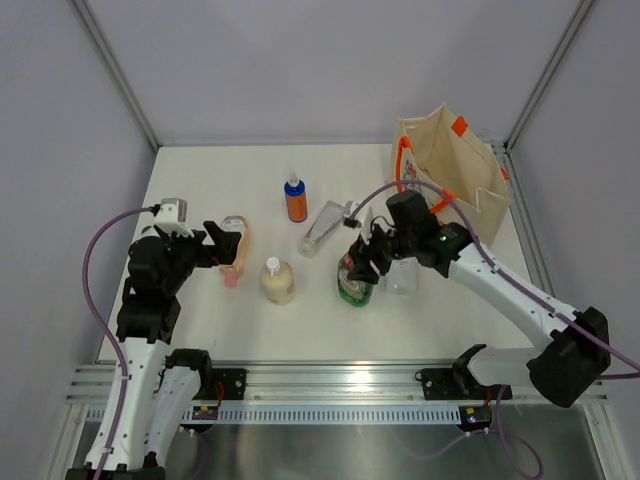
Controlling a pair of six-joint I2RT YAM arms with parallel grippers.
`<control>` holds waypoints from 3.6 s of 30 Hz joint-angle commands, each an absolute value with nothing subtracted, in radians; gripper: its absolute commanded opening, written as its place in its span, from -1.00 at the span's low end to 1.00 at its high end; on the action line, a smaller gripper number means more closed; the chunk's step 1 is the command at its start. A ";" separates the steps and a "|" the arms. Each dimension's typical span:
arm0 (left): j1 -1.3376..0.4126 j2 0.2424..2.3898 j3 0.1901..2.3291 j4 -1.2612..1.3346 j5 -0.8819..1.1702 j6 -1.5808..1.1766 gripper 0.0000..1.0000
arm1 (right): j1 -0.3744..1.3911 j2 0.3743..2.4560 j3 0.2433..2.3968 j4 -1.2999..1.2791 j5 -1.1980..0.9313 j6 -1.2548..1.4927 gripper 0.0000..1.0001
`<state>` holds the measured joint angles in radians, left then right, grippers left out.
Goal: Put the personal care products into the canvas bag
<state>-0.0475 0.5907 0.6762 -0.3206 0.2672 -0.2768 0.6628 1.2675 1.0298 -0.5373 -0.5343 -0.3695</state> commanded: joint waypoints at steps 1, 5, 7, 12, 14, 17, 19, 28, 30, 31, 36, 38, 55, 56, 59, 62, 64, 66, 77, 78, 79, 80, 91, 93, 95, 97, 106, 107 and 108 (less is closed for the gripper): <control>-0.051 0.580 0.670 -0.268 0.304 -0.262 0.98 | 0.466 1.207 1.302 -0.528 -0.626 -0.307 -1.00; -0.054 0.580 0.670 -0.268 0.308 -0.262 0.98 | 0.286 1.223 1.498 -0.558 -0.660 -0.287 -1.00; -0.054 0.580 0.670 -0.268 0.314 -0.262 0.98 | 0.194 1.244 1.558 -0.555 -0.652 -0.267 -1.00; -0.055 0.575 0.670 -0.270 0.321 -0.264 0.98 | -0.026 1.327 1.733 -0.488 -0.641 -0.193 -1.00; -0.057 0.572 0.672 -0.267 0.321 -0.264 0.98 | -0.115 1.367 1.800 -0.483 -0.640 -0.189 -1.00; -0.057 0.572 0.672 -0.267 0.327 -0.265 0.98 | -0.178 1.431 1.825 -0.482 -0.626 -0.225 -1.00; -0.057 0.572 0.672 -0.265 0.334 -0.265 0.98 | -0.187 1.477 1.824 -0.492 -0.609 -0.279 -1.00; -0.058 0.575 0.675 -0.268 0.345 -0.265 0.98 | -0.189 1.631 1.746 -0.485 -0.496 -0.428 -1.00; -0.058 0.575 0.675 -0.267 0.351 -0.265 0.98 | -0.190 1.649 1.717 -0.485 -0.471 -0.469 -1.00; -0.058 0.577 0.673 -0.265 0.356 -0.265 0.98 | -0.190 1.649 1.704 -0.494 -0.466 -0.483 -1.00; -0.058 0.584 0.673 -0.253 0.400 -0.270 0.98 | -0.189 1.658 1.617 -0.502 -0.439 -0.557 -1.00; -0.058 0.587 0.672 -0.245 0.417 -0.273 0.98 | -0.189 1.661 1.585 -0.495 -0.430 -0.564 -0.92; -0.071 0.660 0.746 -0.422 0.301 -0.652 0.98 | -0.190 1.608 1.649 -0.656 -0.546 -0.483 0.99; -0.075 0.649 0.747 -0.443 0.284 -0.658 0.98 | -0.189 1.588 1.667 -0.664 -0.549 -0.465 0.99; -0.132 0.626 0.764 -0.509 0.213 -0.678 0.98 | -0.189 1.553 1.784 -0.728 -0.572 -0.430 0.99; -0.274 0.643 0.791 -0.574 0.103 -0.683 0.98 | -0.189 1.513 1.914 -0.828 -0.673 -0.437 0.99; -0.383 0.673 0.816 -0.612 -0.050 -0.687 0.98 | -0.189 1.493 1.963 -0.911 -0.832 -0.446 0.99; -0.536 0.699 0.833 -0.636 -0.207 -0.704 0.98 | -0.178 1.444 1.944 -0.975 -0.996 -0.468 0.99; -0.991 0.942 0.747 -0.579 -0.725 -0.785 0.98 | 0.086 1.124 1.298 -0.727 -0.986 -0.454 0.99; -0.997 0.978 0.730 -0.515 -0.735 -0.781 0.98 | 0.086 1.126 1.264 -0.709 -0.995 -0.450 0.99; -1.002 0.994 0.695 -0.477 -0.738 -0.769 0.98 | 0.084 1.127 1.249 -0.701 -1.002 -0.445 0.99; -1.002 1.008 0.680 -0.444 -0.753 -0.755 0.97 | 0.084 1.127 1.233 -0.690 -1.006 -0.439 0.99; -0.999 1.205 0.620 -0.123 -0.810 -0.678 0.96 | 0.084 1.127 1.086 -0.537 -1.043 -0.396 0.99; -0.988 1.230 0.627 -0.109 -0.813 -0.689 0.92 | 0.086 1.127 1.080 -0.543 -1.040 -0.403 0.99; -0.962 1.255 0.632 -0.115 -0.799 -0.718 0.70 | 0.086 1.123 1.072 -0.541 -1.048 -0.405 0.99; -0.948 1.261 0.630 -0.114 -0.793 -0.722 0.52 | 0.084 1.118 1.065 -0.540 -1.052 -0.414 0.99; -0.928 1.129 0.638 -0.008 -0.651 -0.555 -0.91 | 0.115 1.097 1.068 -0.678 -1.106 -0.623 0.99; -0.924 1.109 0.650 -0.008 -0.565 -0.525 -0.95 | 0.120 1.094 1.069 -0.684 -1.091 -0.630 0.99; -0.917 1.091 0.660 -0.008 -0.510 -0.516 -1.00 | 0.129 1.091 1.072 -0.702 -1.085 -0.646 0.99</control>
